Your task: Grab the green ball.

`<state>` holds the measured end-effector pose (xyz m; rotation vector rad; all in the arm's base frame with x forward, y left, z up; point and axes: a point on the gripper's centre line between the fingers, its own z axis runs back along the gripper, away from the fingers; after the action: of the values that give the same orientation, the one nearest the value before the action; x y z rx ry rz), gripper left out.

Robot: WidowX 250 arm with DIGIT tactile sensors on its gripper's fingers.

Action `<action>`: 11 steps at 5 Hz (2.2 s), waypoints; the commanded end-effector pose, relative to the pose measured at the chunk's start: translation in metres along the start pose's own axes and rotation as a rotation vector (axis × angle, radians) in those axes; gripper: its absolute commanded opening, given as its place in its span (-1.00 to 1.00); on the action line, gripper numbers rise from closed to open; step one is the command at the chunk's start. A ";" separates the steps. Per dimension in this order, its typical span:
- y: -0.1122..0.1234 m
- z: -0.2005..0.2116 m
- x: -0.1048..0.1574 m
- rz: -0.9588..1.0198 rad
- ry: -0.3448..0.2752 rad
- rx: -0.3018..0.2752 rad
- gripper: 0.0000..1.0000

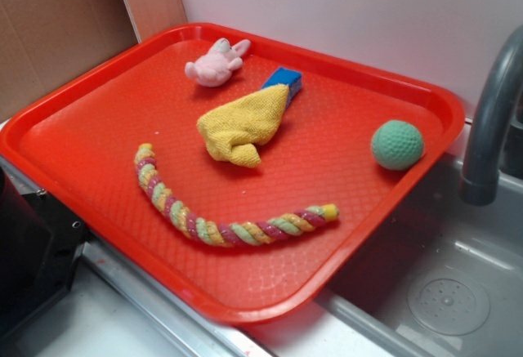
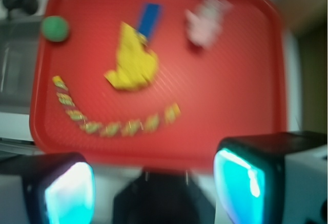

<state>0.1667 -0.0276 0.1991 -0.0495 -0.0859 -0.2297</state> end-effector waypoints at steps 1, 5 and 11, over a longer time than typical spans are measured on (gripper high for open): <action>-0.030 -0.064 0.079 -0.489 -0.039 -0.027 1.00; -0.055 -0.082 0.070 -0.934 -0.058 -0.090 1.00; -0.120 -0.154 0.148 -1.109 -0.012 -0.131 1.00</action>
<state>0.3004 -0.1739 0.0428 -0.1503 -0.0253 -1.3190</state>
